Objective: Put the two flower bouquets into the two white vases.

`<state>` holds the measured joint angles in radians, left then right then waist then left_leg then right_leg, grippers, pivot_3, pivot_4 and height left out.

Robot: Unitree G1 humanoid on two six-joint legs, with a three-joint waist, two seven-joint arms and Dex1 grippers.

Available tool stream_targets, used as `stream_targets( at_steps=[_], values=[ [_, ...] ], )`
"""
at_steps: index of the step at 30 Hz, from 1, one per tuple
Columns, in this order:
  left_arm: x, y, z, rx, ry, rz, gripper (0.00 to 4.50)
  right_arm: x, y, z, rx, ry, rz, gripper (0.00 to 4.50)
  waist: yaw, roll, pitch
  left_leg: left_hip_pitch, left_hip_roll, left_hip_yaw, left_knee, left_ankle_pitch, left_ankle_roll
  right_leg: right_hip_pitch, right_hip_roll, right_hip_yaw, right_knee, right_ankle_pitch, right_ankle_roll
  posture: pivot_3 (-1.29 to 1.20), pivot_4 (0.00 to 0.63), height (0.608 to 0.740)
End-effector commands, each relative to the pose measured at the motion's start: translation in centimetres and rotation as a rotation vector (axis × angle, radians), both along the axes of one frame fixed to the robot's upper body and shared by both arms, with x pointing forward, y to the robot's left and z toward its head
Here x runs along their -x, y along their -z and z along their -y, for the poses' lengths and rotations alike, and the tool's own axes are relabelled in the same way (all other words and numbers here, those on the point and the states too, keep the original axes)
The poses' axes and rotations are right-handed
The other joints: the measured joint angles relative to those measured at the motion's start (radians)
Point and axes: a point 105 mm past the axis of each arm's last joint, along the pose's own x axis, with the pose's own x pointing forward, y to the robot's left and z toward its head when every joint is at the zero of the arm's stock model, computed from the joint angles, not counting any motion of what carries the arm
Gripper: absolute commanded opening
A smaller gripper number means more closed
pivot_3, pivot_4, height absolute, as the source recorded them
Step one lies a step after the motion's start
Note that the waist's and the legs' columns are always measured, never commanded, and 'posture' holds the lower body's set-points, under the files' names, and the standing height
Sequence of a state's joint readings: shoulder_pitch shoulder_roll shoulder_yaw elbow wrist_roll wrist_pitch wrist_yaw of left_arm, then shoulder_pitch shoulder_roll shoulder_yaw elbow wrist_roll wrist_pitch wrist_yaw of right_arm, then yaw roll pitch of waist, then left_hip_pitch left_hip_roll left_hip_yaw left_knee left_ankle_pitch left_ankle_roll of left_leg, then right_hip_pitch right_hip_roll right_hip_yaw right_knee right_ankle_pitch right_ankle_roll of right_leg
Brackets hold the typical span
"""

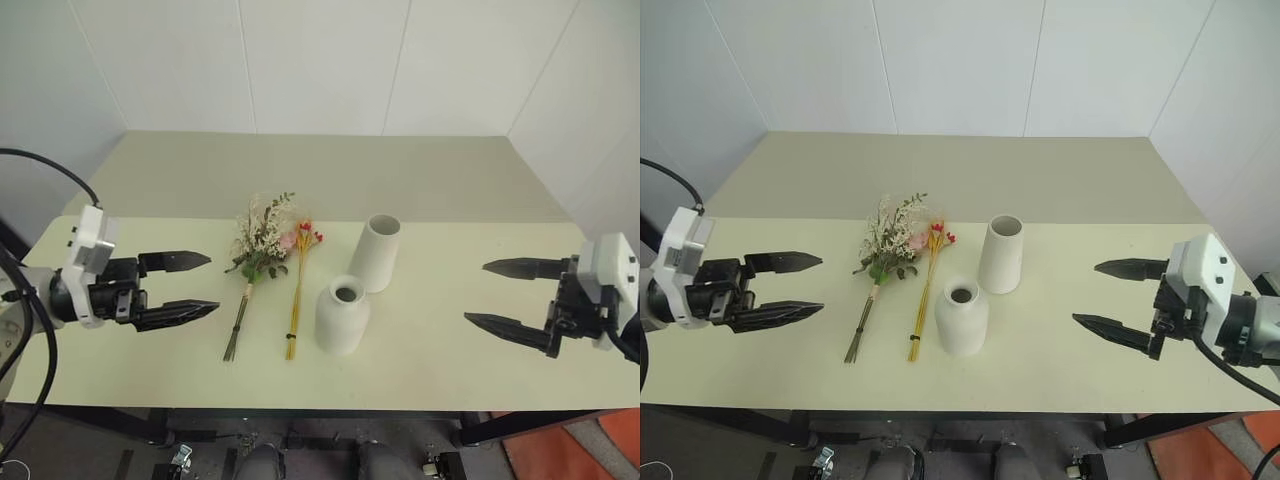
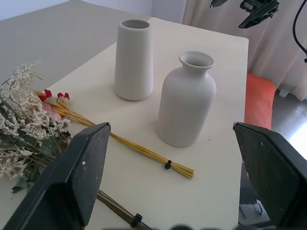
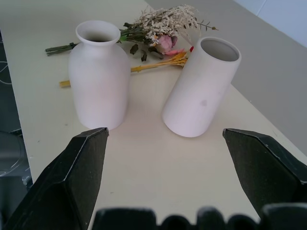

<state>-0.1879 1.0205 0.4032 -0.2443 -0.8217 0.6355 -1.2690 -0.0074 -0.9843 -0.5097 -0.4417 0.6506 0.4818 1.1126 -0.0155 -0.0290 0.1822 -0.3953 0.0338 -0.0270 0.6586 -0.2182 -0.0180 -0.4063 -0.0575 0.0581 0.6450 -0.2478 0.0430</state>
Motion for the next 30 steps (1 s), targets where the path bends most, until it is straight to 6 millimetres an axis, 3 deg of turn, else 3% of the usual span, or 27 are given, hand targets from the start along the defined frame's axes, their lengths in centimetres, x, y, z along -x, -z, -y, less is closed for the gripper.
stream_targets(
  at_steps=[1,9,14,17,23,25,28,30],
  values=[
    [0.3,-1.1,-0.1,-0.014,-0.002,0.059,4.47,0.0,-1.0,-0.3,0.009,-0.031,0.049,4.50,0.000,0.000,0.000,0.000,0.000,0.000,0.000,0.000,0.000,0.000,0.000,0.000,0.000,0.000,0.000,0.00,0.150,0.740],
    [0.2,-1.3,-0.3,-0.012,-0.009,0.064,4.47,-0.2,-1.0,-0.4,0.013,-0.039,0.052,4.50,0.000,0.000,0.000,0.000,0.000,0.000,0.000,0.000,0.000,0.000,0.000,0.000,0.000,0.000,0.000,0.00,0.150,0.740],
    [-2.7,2.4,-0.8,-0.248,-0.214,-0.062,4.47,-0.3,-0.9,-0.5,0.010,-0.042,0.052,4.50,0.002,0.000,0.000,0.000,0.000,0.000,0.000,0.000,0.000,0.000,0.000,0.000,0.000,0.000,0.000,0.00,0.150,0.740],
    [-5.5,4.5,-0.6,-0.370,-0.348,-0.165,4.47,-0.3,-0.9,-0.6,0.006,-0.052,0.052,4.50,0.007,-0.001,0.000,0.000,-0.001,0.000,0.000,0.000,0.000,0.001,0.000,0.000,0.001,0.000,0.001,0.00,0.150,0.740],
    [-9.8,6.3,1.8,-0.404,-0.472,-0.270,4.47,-0.7,-1.1,-0.9,0.001,-0.065,0.063,4.50,0.003,-0.001,0.001,-0.002,-0.001,0.000,0.001,0.000,0.000,0.000,0.000,0.000,0.000,0.001,0.002,0.00,0.150,0.740],
    [-11.4,7.9,2.5,-0.446,-0.547,-0.322,4.47,-0.8,-1.2,-1.0,0.007,-0.067,0.073,4.50,0.001,-0.002,0.001,-0.004,-0.001,0.000,0.001,0.000,0.000,-0.002,0.000,0.000,0.000,0.001,0.002,0.00,0.150,0.740],
    [-12.4,9.4,3.3,-0.479,-0.590,-0.374,4.47,-0.8,-1.4,-1.1,0.005,-0.069,0.083,4.50,-0.004,-0.002,0.001,-0.004,-0.002,0.000,0.001,0.000,0.000,-0.002,0.000,0.000,0.000,0.001,0.002,0.00,0.150,0.740],
    [-12.9,10.0,3.5,-0.491,-0.627,-0.388,4.07,-0.7,-1.5,-1.1,0.006,-0.066,0.088,4.50,-0.006,-0.002,0.001,-0.004,-0.002,0.000,0.001,0.000,0.000,-0.003,0.000,0.001,0.001,0.002,0.000,0.00,0.150,0.740]
  ],
)
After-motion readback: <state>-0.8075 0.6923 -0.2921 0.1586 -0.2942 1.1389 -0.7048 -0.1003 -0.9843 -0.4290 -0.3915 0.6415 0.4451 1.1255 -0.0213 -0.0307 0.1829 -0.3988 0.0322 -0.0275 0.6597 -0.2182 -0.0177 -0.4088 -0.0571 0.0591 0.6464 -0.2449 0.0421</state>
